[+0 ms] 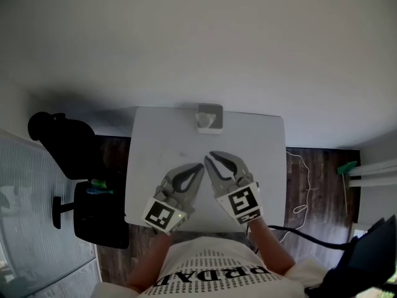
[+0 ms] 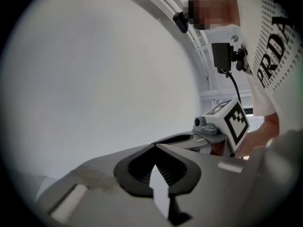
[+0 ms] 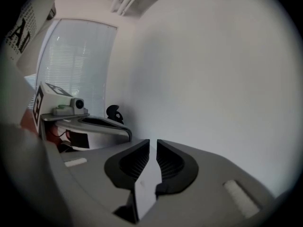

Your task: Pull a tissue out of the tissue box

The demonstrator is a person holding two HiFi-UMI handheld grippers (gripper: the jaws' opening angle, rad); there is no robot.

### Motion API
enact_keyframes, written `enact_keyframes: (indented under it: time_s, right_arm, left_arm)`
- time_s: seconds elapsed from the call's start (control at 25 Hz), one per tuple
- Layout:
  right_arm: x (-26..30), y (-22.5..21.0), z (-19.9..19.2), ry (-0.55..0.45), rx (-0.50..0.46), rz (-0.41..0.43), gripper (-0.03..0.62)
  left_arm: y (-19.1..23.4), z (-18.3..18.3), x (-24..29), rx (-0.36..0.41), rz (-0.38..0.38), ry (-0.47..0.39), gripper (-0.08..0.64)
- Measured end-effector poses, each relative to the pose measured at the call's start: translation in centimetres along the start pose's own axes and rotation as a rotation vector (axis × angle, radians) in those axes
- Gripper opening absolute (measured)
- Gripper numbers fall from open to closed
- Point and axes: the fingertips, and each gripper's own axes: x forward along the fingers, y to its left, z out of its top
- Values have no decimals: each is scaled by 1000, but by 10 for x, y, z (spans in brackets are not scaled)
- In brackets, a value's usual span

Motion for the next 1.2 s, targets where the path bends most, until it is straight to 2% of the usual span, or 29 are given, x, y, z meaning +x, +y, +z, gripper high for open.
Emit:
enact_keyframes:
  time_s: [0.32,1.2]
  right_arm:
    - [26,-18,-15,29,26,17,43]
    - [116,-89,-95,124,177,-54,61]
  left_arm:
    - [21,-17,22,-17,16,35,-8]
    - [105,-85,102,-31,-3,120,-8]
